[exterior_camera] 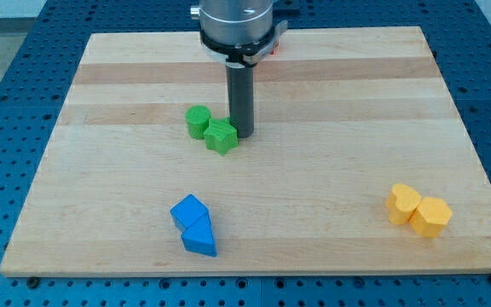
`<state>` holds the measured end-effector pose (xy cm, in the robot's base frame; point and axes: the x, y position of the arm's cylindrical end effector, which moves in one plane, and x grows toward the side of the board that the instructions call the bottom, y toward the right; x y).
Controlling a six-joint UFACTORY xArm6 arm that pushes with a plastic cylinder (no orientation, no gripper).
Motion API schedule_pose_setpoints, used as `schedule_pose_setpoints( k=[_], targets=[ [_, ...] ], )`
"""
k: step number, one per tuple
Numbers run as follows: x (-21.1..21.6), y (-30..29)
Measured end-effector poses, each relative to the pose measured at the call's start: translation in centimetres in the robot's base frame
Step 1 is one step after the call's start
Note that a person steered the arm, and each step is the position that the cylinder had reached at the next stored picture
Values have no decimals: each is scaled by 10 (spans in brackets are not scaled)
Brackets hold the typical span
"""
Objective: Point your arm to the bottom of the yellow hexagon
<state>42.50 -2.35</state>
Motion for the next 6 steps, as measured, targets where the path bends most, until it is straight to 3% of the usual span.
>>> schedule_pose_setpoints(
  k=[1, 2, 3, 4, 5, 6],
  targets=[
    [27, 32],
    [102, 53],
    [131, 53],
    [153, 92],
    [186, 175],
    [187, 187]
  ],
)
